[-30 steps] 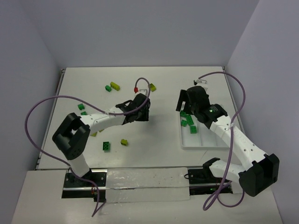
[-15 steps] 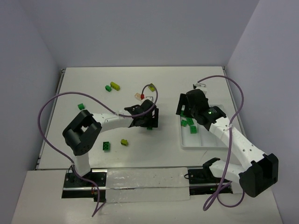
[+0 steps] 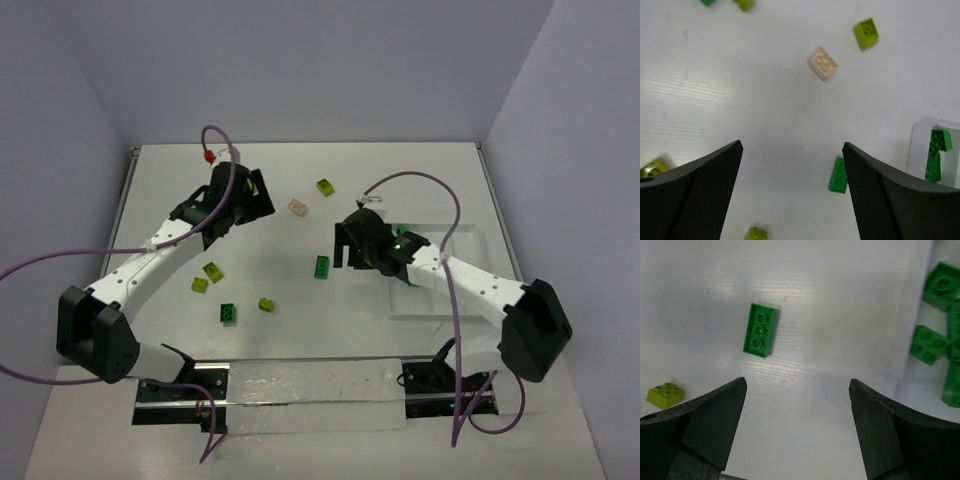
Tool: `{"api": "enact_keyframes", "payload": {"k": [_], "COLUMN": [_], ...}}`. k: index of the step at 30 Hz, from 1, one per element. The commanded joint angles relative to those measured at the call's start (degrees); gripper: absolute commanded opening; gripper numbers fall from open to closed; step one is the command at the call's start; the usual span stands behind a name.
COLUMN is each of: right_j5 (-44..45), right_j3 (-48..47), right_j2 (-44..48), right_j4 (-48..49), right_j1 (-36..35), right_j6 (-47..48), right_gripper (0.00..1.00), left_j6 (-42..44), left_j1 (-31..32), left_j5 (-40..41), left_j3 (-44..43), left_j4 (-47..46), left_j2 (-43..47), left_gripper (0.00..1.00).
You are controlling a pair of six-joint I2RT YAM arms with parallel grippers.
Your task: Sort the legos into containers by color
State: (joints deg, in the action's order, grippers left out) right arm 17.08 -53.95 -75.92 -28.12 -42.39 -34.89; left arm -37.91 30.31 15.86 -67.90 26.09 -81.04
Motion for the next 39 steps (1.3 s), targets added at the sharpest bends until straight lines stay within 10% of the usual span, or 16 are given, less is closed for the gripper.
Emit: {"api": "enact_keyframes", "payload": {"k": [1, 13, 22, 29, 39], "right_j5": [1.0, 3.4, 2.5, 5.6, 11.2], "right_j3": [-5.1, -13.5, -19.0, -16.3, -4.0], "right_j2": [-10.8, -27.6, -34.0, -26.6, -2.2], "right_j4": [5.3, 7.2, 4.9, 4.0, 1.4], "right_j1": [-5.2, -5.9, -5.9, -5.9, 5.8], "right_j6": [-3.6, -5.0, -4.1, -4.4, -1.9], "right_gripper": [0.90, 0.87, 0.61, 0.25, 0.24], "left_j6": [0.2, 0.4, 0.3, 0.7, 0.9], "left_j1": [-4.1, -4.7, -4.7, -4.7, -4.7], "left_j5": [3.7, 0.1, -0.9, -0.5, -0.5], "left_j3": [1.3, 2.9, 4.8, 5.0, 5.1], "left_j4": [5.3, 3.2, 1.8, 1.8, 1.5], "left_j2": [3.9, 4.7, 4.1, 3.9, 3.6], "left_gripper": [0.89, 0.89, 0.88, 0.88, 0.88]}}
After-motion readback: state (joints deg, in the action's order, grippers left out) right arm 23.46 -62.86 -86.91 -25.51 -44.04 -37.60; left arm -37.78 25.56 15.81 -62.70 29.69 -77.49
